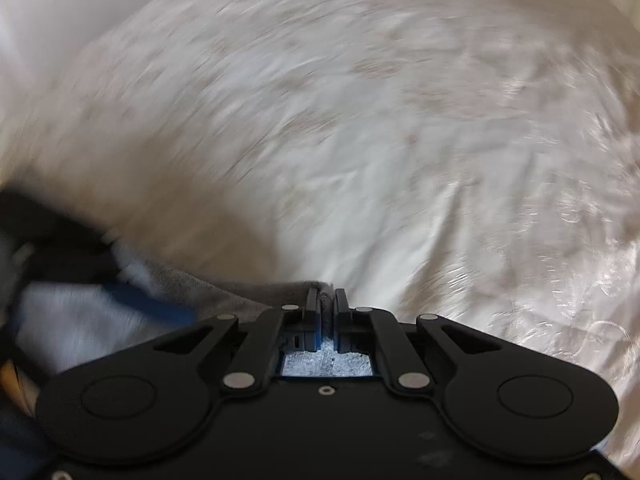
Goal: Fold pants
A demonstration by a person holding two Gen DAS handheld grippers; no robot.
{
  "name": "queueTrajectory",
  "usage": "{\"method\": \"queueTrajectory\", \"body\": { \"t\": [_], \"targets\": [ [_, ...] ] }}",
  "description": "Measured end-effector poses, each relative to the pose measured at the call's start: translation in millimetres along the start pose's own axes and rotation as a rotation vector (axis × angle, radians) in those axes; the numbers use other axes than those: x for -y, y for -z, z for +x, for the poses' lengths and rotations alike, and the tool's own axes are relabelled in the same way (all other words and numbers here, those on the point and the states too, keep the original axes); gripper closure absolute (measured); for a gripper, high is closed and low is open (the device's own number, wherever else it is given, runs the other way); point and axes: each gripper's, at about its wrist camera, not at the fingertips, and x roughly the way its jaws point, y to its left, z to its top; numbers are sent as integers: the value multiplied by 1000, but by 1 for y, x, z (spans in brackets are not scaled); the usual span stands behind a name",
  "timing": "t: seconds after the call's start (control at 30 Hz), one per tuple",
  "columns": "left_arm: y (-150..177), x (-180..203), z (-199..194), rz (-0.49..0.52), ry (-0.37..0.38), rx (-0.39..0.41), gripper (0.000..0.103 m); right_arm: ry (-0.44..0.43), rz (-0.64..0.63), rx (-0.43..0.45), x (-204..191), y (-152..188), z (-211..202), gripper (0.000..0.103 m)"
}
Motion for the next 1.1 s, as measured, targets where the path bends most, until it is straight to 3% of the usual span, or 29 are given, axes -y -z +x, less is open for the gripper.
{"method": "queueTrajectory", "body": {
  "t": [0.1, 0.23, 0.33, 0.43, 0.57, 0.67, 0.8, 0.9, 1.0, 1.1],
  "targets": [
    [10, -4, 15, -12, -37, -52, 50, 2, -4, -23, 3, -3, 18, 97],
    [28, -24, 43, -111, -56, -173, 50, 32, 17, -59, 9, -7, 47, 97],
    [28, -23, 41, -87, -61, -183, 50, 86, 148, 17, 27, -15, 43, 91],
    [14, -16, 30, -67, -53, -133, 50, 86, 254, 114, 42, -13, 9, 88],
    [-13, -12, 34, -78, -27, -67, 49, 117, 214, 128, 35, 14, -27, 88],
    [-30, -15, 48, -94, -48, -44, 49, 142, 209, 93, 24, 44, -41, 88],
    [-42, -29, 83, -162, -203, -112, 50, 253, 233, -5, 20, 96, -42, 88],
    [-46, -26, 84, -165, -235, -120, 50, 347, 312, -70, 32, 131, -41, 103],
    [-51, -12, 74, -112, -270, -85, 49, 362, 322, -24, 25, 135, -59, 98],
    [-54, -2, 73, -77, -212, -41, 49, 333, 301, 76, 17, 129, -72, 91]
  ]
}}
